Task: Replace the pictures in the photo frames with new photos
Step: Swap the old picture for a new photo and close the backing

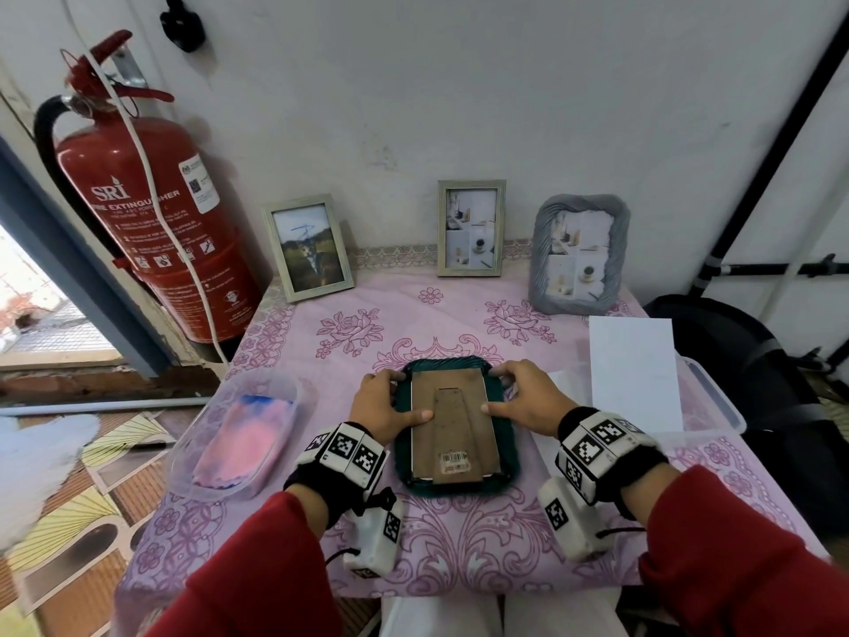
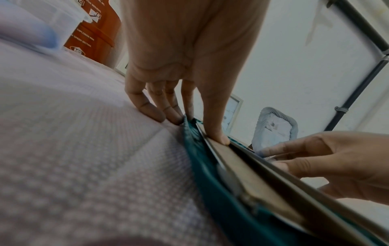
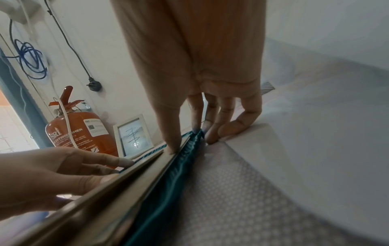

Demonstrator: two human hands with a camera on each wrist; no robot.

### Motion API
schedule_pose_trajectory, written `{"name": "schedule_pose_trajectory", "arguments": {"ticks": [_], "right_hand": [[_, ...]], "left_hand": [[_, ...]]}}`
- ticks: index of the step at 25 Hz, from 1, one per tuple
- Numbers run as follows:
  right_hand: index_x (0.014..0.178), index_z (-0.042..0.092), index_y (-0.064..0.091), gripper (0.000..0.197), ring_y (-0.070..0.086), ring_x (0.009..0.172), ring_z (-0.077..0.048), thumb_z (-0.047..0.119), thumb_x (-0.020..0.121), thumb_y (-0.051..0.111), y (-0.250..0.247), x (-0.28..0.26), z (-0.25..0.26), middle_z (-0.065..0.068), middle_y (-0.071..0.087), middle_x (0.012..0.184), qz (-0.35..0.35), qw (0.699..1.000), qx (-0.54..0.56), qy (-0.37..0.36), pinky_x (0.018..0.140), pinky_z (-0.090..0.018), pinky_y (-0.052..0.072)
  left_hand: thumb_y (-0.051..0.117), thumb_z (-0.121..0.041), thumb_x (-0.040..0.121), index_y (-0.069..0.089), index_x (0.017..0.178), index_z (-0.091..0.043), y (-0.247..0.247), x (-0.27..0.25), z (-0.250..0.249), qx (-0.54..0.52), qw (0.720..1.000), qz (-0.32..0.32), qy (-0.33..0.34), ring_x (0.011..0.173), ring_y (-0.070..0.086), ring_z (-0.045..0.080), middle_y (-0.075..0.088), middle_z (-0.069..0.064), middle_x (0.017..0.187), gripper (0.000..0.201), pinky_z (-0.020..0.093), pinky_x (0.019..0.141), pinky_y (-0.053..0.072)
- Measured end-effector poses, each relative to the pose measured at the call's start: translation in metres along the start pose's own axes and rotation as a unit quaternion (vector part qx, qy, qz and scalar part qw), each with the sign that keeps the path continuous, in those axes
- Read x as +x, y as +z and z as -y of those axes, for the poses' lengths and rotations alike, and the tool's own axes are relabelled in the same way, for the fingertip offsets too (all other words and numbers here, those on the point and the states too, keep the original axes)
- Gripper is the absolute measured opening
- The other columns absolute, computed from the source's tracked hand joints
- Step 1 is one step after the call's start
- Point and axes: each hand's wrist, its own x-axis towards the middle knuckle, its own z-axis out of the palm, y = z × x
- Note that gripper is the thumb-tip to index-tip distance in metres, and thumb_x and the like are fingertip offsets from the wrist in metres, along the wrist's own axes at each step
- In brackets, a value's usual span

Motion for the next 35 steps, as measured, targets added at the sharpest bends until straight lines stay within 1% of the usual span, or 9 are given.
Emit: {"name": "schedule_pose_trajectory", "arguments": {"ticks": [6, 11, 15, 20, 22, 26, 30, 32, 35], "right_hand": [[0.13, 0.005, 0.047, 0.063, 0.046, 0.094, -0.015, 0.02, 0.076, 0.076, 0.002, 0.002, 0.0, -0.007, 0.042, 0.109, 0.012, 1.0, -0.005, 0.004, 0.09, -0.023, 0.038], [0.134, 0.006, 0.044, 0.062, 0.045, 0.098, -0.014, 0.021, 0.08, 0.072, 0.001, -0.002, 0.0, -0.014, 0.042, 0.123, 0.025, 1.0, -0.014, -0.009, 0.092, -0.018, 0.034], [0.139, 0.008, 0.038, 0.063, 0.05, 0.107, -0.022, 0.022, 0.084, 0.067, -0.001, -0.002, 0.003, -0.015, 0.037, 0.127, 0.053, 0.998, -0.036, -0.01, 0.104, -0.026, 0.036], [0.144, 0.008, 0.029, 0.064, 0.039, 0.097, -0.012, 0.023, 0.09, 0.06, 0.0, -0.001, 0.004, -0.016, 0.03, 0.132, 0.087, 0.994, -0.069, -0.018, 0.105, -0.027, 0.036], [0.143, 0.008, 0.029, 0.063, 0.041, 0.098, -0.015, 0.023, 0.09, 0.059, 0.001, -0.001, 0.004, -0.017, 0.029, 0.133, 0.086, 0.994, -0.06, -0.011, 0.107, -0.029, 0.035], [0.143, 0.009, 0.028, 0.064, 0.046, 0.12, -0.027, 0.022, 0.089, 0.06, 0.0, 0.001, 0.004, -0.016, 0.027, 0.135, 0.094, 0.994, -0.055, 0.0, 0.109, -0.028, 0.033], [0.143, 0.009, 0.029, 0.064, 0.047, 0.117, -0.027, 0.023, 0.089, 0.061, 0.0, 0.002, 0.004, -0.016, 0.028, 0.134, 0.091, 0.994, -0.057, -0.001, 0.107, -0.027, 0.034], [0.142, 0.009, 0.03, 0.064, 0.048, 0.112, -0.025, 0.023, 0.088, 0.062, 0.0, 0.002, 0.004, -0.016, 0.029, 0.133, 0.09, 0.994, -0.059, -0.004, 0.106, -0.027, 0.034], [0.142, 0.01, 0.03, 0.065, 0.049, 0.116, -0.028, 0.024, 0.088, 0.062, 0.0, 0.003, 0.003, -0.016, 0.03, 0.132, 0.09, 0.994, -0.067, -0.006, 0.105, -0.027, 0.035]], "left_hand": [[0.082, -0.024, 0.068, 0.052, 0.127, -0.011, -0.001, -0.001, -0.001, 0.011, 1.0, 0.012, 0.013, 0.106, 0.056, 0.029, 0.047, 0.017, 0.123, 0.068, 0.037, 0.099, 0.045], [0.082, -0.026, 0.069, 0.051, 0.128, -0.013, -0.003, 0.0, -0.002, 0.028, 0.999, 0.017, 0.012, 0.106, 0.056, 0.028, 0.046, 0.016, 0.122, 0.068, 0.036, 0.1, 0.045], [0.082, -0.027, 0.069, 0.05, 0.128, -0.012, -0.004, -0.001, -0.002, 0.031, 0.999, 0.02, 0.011, 0.106, 0.057, 0.029, 0.046, 0.016, 0.123, 0.069, 0.038, 0.1, 0.045], [0.081, -0.028, 0.069, 0.049, 0.129, -0.012, -0.003, -0.002, -0.002, 0.031, 0.999, 0.025, 0.01, 0.107, 0.056, 0.028, 0.047, 0.016, 0.123, 0.07, 0.038, 0.1, 0.045], [0.082, -0.026, 0.069, 0.047, 0.13, -0.013, -0.004, -0.003, -0.002, 0.025, 0.999, 0.024, 0.01, 0.107, 0.056, 0.029, 0.046, 0.016, 0.123, 0.071, 0.039, 0.1, 0.046], [0.081, -0.025, 0.07, 0.041, 0.135, -0.019, -0.007, 0.002, -0.002, 0.03, 0.998, 0.049, 0.022, 0.109, 0.055, 0.032, 0.045, 0.017, 0.123, 0.076, 0.04, 0.101, 0.045], [0.08, -0.026, 0.072, 0.042, 0.137, -0.021, -0.012, 0.011, -0.005, 0.074, 0.992, 0.098, 0.019, 0.113, 0.053, 0.034, 0.039, 0.018, 0.127, 0.076, 0.041, 0.104, 0.042], [0.08, -0.025, 0.071, 0.043, 0.136, -0.019, -0.013, 0.012, -0.005, 0.068, 0.992, 0.103, 0.022, 0.111, 0.055, 0.035, 0.041, 0.019, 0.128, 0.075, 0.043, 0.102, 0.044], [0.081, -0.026, 0.07, 0.045, 0.134, -0.019, -0.012, 0.012, -0.004, 0.073, 0.992, 0.095, 0.026, 0.109, 0.056, 0.036, 0.045, 0.019, 0.125, 0.073, 0.044, 0.1, 0.046]]}}
